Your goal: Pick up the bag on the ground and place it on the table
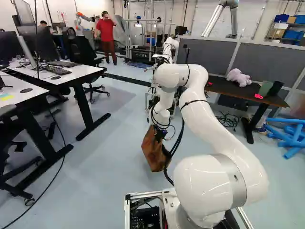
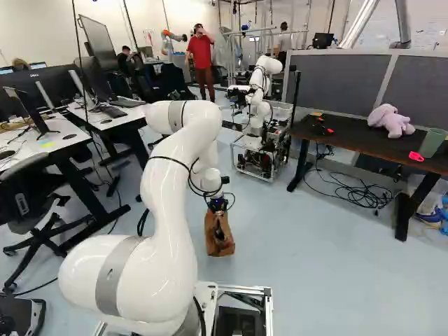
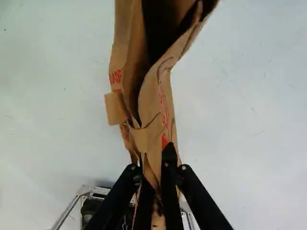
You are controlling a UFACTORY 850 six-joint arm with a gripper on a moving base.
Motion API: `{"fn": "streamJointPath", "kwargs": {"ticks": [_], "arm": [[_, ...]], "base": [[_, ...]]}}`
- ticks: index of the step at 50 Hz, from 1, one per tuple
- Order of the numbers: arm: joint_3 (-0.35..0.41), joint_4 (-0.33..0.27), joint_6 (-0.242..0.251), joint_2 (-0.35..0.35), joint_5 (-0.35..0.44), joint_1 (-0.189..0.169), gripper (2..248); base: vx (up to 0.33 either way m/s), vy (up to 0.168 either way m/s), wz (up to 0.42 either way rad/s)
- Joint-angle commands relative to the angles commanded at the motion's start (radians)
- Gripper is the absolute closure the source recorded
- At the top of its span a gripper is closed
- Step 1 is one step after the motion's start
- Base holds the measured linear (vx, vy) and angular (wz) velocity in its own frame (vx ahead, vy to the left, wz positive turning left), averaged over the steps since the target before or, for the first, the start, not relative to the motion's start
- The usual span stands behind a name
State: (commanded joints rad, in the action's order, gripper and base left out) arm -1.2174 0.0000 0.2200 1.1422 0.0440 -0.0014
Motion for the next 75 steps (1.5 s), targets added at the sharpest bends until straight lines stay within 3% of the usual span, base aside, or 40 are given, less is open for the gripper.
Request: {"fn": "streamJointPath", "kwargs": {"ticks": [61,75], "arm": [[0.168,0.000,0.000,-0.235,-0.088,0.000,229],[0.214,0.024,0.000,-0.295,-0.093,0.000,229]], "base": [[0.000,0.000,0.000],[0.000,0.000,0.000]]}}
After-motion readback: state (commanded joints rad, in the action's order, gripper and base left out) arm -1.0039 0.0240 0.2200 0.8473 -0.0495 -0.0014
